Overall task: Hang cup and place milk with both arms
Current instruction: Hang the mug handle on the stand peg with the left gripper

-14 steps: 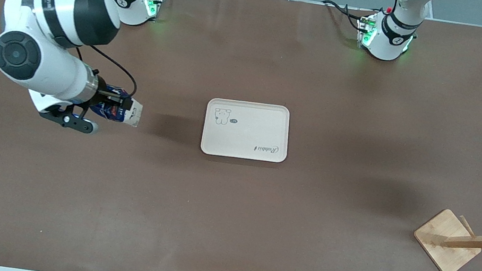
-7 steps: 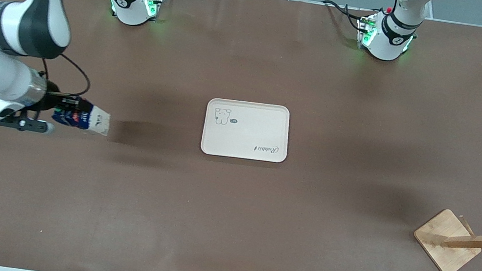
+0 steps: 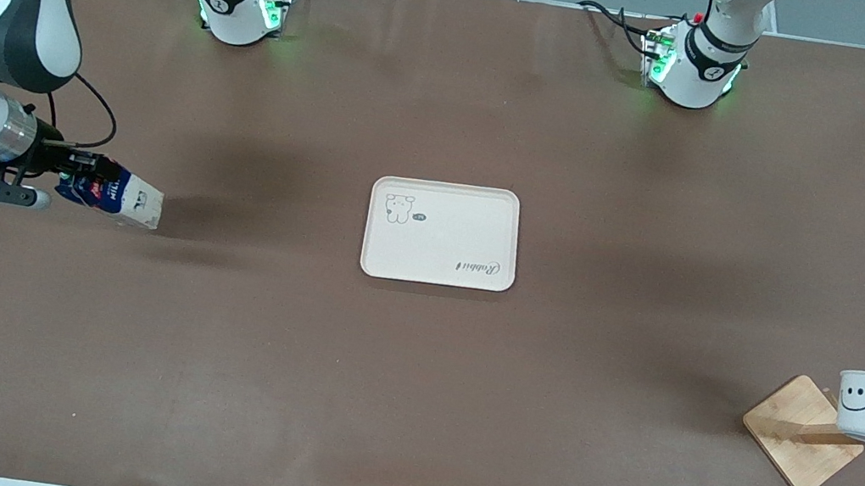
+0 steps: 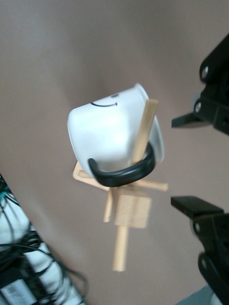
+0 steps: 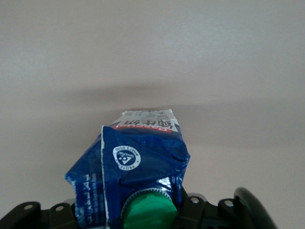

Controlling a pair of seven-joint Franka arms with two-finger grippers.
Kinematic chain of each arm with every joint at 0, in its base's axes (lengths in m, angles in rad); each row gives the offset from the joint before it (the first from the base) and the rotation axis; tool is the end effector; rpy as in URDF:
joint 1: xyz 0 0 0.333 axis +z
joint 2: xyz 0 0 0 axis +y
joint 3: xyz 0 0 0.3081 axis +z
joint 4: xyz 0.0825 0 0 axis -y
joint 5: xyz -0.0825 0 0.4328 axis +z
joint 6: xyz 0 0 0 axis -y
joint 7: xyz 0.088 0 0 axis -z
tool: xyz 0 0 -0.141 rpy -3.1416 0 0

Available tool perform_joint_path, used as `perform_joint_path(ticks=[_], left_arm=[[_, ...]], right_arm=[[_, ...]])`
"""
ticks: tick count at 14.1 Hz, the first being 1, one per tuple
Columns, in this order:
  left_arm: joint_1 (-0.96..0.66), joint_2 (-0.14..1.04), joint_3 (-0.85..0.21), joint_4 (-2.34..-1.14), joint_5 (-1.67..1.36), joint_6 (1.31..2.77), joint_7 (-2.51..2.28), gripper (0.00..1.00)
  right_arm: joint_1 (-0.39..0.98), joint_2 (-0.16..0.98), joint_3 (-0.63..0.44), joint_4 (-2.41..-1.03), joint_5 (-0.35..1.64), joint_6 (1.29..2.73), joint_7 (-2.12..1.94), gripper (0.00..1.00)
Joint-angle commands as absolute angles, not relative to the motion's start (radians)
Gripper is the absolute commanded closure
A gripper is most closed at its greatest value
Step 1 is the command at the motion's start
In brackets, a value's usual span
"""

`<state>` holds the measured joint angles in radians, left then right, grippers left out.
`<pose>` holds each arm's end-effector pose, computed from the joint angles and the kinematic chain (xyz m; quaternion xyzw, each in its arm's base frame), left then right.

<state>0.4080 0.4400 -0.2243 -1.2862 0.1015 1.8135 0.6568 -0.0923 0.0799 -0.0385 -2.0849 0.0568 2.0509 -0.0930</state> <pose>0.7246 0.1750 0.4645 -0.9717 0.2313 -0.0434 0.0226 0.5788 -0.0713 0.3097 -0.9976 0.0334 0.0539 0.0291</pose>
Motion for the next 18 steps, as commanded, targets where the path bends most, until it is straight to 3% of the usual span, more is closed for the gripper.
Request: perform_joint_path(ticks=[1,7,13,14,16,18], left_arm=[[0.391,0.388,-0.247,-1.293,0.087,1.715,0.531,0.0],[0.393,0.348,-0.287,-1.293,0.089,1.562,0.385,0.0],[0.393,0.304,-0.291,-1.293,0.097,1.522,0.312,0.0],[0.394,0.299,-0.291,-1.293,0.089,1.516,0.261,0.0],[0.394,0.273,-0.291,-1.296,0.086,1.471,0.151,0.0],[0.393,0.262,-0.304,-1.299,0.086,1.456,0.037,0.0]], right_arm=[[-0.153,0.029,-0.021,-2.193,0.044,2.198,-0.094,1.0],[-0.21,0.025,-0.02,-2.288,0.044,2.322,-0.094,1.0],[-0.207,-0.026,-0.018,-2.424,0.046,2.428,-0.095,0.96],[-0.207,-0.025,-0.02,-2.425,0.046,2.437,-0.095,0.86],[-0.207,-0.02,-0.018,-2.425,0.046,2.444,-0.098,0.33],[-0.209,-0.017,-0.018,-2.431,0.046,2.442,-0.141,0.18]])
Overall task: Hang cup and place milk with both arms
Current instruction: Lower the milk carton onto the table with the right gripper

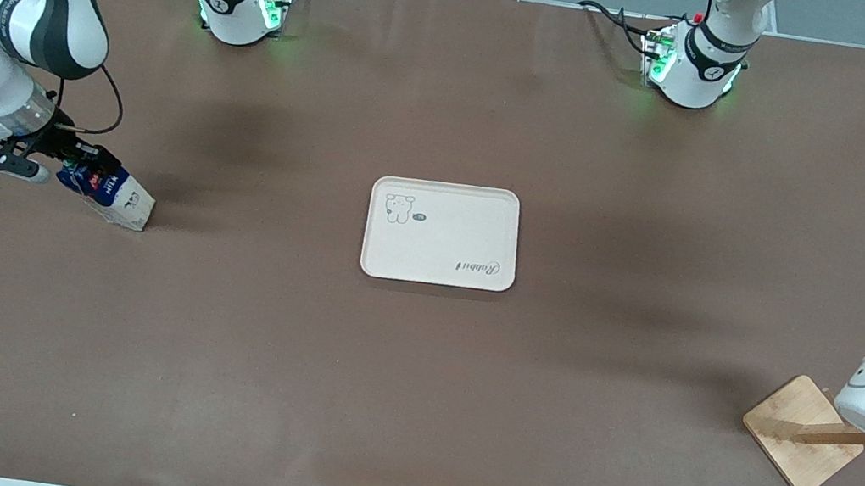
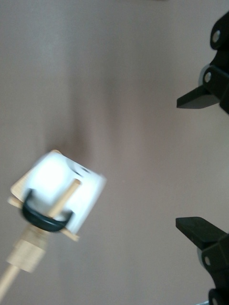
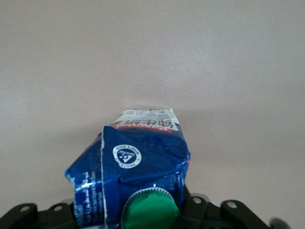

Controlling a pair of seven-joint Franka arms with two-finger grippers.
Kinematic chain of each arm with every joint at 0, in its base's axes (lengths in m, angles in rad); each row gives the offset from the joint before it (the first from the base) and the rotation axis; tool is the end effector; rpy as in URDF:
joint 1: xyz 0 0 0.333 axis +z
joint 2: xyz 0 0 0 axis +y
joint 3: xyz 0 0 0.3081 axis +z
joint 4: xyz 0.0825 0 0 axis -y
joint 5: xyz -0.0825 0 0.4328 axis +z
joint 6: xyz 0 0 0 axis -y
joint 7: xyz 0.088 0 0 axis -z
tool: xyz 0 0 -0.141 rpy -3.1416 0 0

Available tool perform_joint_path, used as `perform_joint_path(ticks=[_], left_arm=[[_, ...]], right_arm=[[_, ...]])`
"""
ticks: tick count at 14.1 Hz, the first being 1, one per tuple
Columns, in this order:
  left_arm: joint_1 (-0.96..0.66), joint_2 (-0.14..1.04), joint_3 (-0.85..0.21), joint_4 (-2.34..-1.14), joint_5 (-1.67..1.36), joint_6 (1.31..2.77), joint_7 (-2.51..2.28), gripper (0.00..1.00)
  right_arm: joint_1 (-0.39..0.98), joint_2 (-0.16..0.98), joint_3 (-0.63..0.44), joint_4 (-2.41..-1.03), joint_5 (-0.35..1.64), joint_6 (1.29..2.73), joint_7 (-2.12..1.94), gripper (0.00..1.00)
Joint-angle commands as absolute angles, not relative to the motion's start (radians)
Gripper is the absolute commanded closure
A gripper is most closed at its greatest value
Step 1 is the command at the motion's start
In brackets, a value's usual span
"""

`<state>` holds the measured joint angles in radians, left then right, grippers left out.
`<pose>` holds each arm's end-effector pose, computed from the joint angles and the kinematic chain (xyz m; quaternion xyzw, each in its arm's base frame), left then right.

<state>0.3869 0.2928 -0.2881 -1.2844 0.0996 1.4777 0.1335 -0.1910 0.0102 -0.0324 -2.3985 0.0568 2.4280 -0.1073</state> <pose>0.6648 0.1059 0.5414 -0.9989 0.0109 0.0448 0.0033 0.5145 -0.1154 0.2345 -0.9966 0.0792 -0.0126 0.0168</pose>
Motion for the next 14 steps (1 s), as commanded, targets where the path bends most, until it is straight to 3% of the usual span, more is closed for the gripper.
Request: perform_joint_path(ticks=[1,4,9,11,13,14], left_arm=[[0.393,0.259,-0.317,-1.299,0.09,1.456,-0.019,0.0],[0.393,0.255,-0.347,-1.298,0.1,1.453,-0.104,0.0],[0.385,0.238,-0.368,-1.29,0.097,1.439,-0.179,0.0],[0.379,0.238,-0.385,-1.289,0.098,1.442,-0.166,0.0],[0.374,0.238,-0.39,-1.287,0.098,1.445,-0.149,0.0],[0.371,0.238,-0.391,-1.282,0.098,1.445,-0.146,0.0]], right_arm=[[-0.209,-0.017,-0.018,-2.431,0.046,2.441,-0.155,0.14],[-0.207,-0.015,-0.018,-2.428,0.046,2.436,-0.155,0.14],[-0.199,-0.015,-0.014,-2.415,0.048,2.427,-0.143,0.0],[-0.196,-0.015,-0.011,-2.385,0.049,2.421,-0.143,0.0],[-0.183,-0.017,-0.011,-2.333,0.049,2.332,-0.144,0.0],[-0.178,-0.017,-0.011,-2.285,0.049,2.219,-0.147,0.0]])
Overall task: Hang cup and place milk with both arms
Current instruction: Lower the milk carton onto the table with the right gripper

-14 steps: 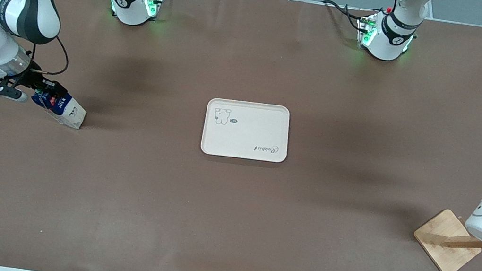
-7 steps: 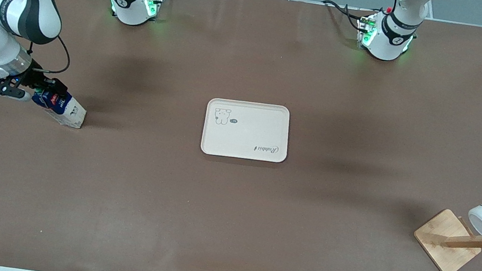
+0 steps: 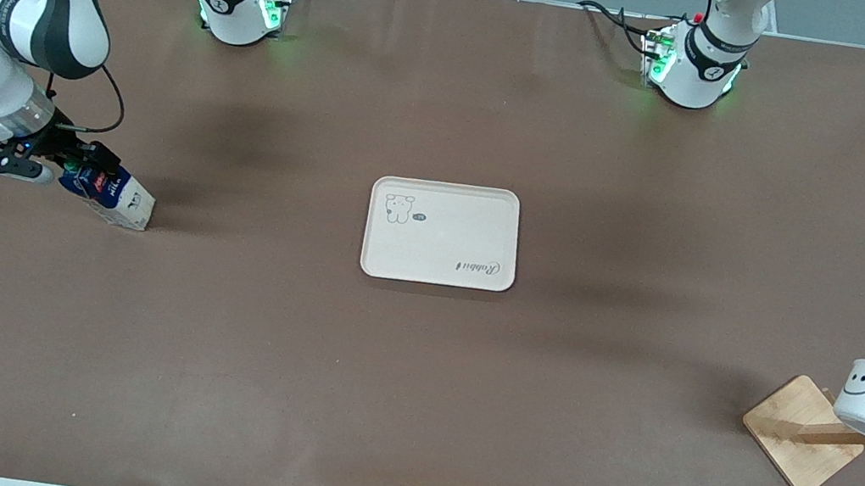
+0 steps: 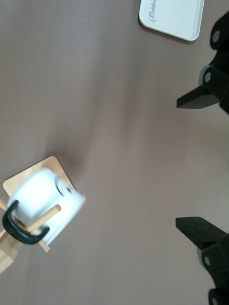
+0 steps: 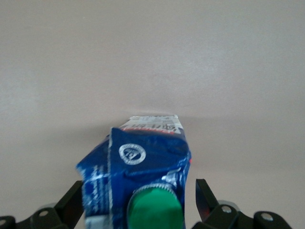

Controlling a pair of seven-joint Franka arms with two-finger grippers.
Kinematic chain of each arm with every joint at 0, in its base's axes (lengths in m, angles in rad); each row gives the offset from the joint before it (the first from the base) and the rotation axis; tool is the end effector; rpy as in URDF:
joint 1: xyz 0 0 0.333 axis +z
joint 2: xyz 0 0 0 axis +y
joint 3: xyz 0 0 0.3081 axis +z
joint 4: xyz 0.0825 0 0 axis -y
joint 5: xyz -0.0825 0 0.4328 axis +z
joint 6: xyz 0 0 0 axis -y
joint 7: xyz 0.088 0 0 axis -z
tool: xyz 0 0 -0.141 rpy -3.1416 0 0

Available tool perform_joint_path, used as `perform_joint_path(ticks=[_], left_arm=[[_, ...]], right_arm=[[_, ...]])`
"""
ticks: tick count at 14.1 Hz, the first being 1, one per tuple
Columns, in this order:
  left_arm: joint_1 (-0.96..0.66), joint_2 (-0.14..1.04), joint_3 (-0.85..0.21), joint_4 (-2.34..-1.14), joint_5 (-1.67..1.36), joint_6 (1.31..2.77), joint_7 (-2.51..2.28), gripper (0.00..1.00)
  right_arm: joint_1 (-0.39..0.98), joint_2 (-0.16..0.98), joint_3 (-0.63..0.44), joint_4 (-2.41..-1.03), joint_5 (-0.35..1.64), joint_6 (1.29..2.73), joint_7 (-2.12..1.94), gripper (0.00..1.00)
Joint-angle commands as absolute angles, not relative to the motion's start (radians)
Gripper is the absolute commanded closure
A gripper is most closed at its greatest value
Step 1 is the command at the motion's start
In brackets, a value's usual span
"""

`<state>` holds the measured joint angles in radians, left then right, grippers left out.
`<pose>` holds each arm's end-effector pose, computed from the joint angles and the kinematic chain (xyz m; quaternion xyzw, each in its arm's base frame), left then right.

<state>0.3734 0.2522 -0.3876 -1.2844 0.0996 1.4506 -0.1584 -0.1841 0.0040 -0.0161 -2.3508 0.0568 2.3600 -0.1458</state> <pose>0.6579 0.0355 0.5701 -0.9962 -0.0802 0.0338 0.0052 0.5269 -0.1048 0.2531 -0.9987 0.0473 -0.0060 0.0193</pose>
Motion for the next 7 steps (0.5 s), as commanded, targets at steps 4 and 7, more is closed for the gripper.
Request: perform_joint_path(ticks=[4,7], left_arm=[[0.365,0.219,-0.391,-1.278,0.098,1.445,-0.121,0.0],[0.367,0.207,-0.39,-1.272,0.098,1.442,-0.106,0.0]], right_arm=[[-0.138,0.058,-0.012,-1.981,0.049,1.739,-0.143,0.0],[-0.12,0.095,-0.012,-1.78,0.06,1.568,-0.149,0.0]])
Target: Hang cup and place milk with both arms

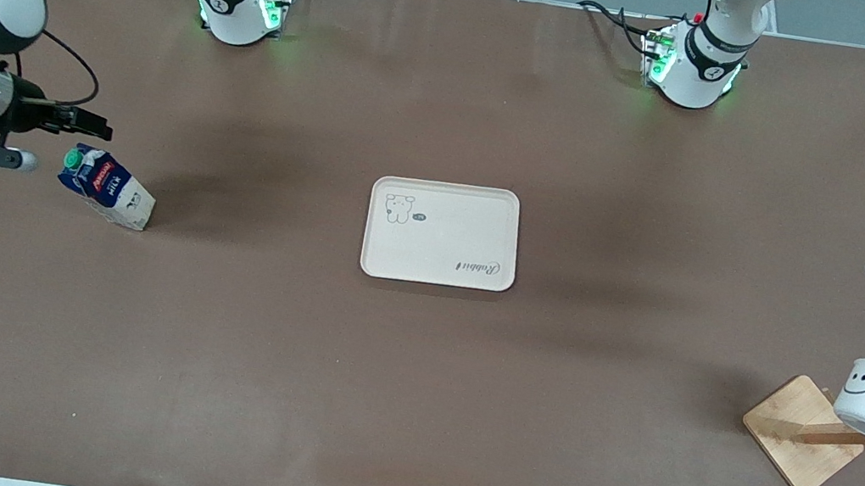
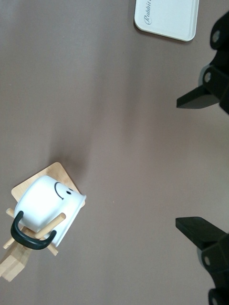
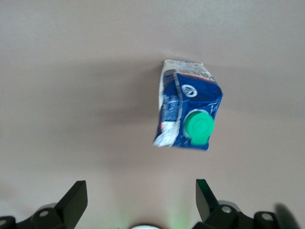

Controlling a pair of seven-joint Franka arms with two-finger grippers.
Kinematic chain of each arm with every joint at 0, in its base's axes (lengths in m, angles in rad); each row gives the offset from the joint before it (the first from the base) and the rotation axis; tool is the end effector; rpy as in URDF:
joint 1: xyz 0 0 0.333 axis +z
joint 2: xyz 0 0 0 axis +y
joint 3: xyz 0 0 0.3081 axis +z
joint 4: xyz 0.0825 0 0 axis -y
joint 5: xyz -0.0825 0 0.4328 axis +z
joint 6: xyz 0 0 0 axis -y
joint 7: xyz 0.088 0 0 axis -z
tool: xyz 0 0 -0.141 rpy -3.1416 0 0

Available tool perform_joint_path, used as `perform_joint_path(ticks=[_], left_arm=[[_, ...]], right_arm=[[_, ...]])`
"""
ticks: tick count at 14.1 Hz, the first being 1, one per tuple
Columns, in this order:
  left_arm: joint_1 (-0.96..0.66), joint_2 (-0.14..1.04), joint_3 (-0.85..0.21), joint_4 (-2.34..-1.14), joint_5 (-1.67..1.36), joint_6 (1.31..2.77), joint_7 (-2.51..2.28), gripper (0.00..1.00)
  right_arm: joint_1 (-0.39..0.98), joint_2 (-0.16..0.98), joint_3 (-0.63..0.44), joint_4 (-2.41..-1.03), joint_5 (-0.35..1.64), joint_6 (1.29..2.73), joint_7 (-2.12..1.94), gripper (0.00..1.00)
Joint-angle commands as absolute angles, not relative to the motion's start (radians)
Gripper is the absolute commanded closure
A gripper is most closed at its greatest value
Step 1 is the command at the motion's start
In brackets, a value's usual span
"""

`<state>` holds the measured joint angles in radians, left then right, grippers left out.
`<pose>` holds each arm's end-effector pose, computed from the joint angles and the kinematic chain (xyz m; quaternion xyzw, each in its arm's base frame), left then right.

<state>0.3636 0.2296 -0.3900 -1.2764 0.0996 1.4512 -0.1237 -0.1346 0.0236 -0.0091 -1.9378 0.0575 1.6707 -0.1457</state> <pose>0.6534 0.0260 0.5884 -0.9981 -0.0574 0.0187 0.0076 0.5606 -0.0735 0.3905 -0.9891 0.0060 0.1393 0.0484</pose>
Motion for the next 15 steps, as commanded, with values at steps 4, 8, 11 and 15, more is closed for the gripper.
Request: perform_joint_path(ticks=[4,8,11,15], left_arm=[[0.364,0.155,-0.388,-1.278,0.101,1.439,-0.084,0.0],[0.212,0.097,-0.246,-1.319,0.094,1.433,-0.054,0.0],[0.083,0.014,-0.144,-1.416,0.087,1.431,-0.031,0.0],[0.008,-0.057,-0.077,-1.491,0.06,1.433,-0.043,0.0]], right_arm=[[-0.11,0.213,-0.012,-1.421,0.064,1.41,-0.155,0.0],[-0.091,0.239,-0.012,-1.267,0.049,1.431,-0.147,0.0],[-0.059,0.171,-0.005,-1.267,0.051,1.378,-0.155,0.0],[-0.035,0.019,-0.009,-1.433,0.032,1.356,-0.146,0.0]])
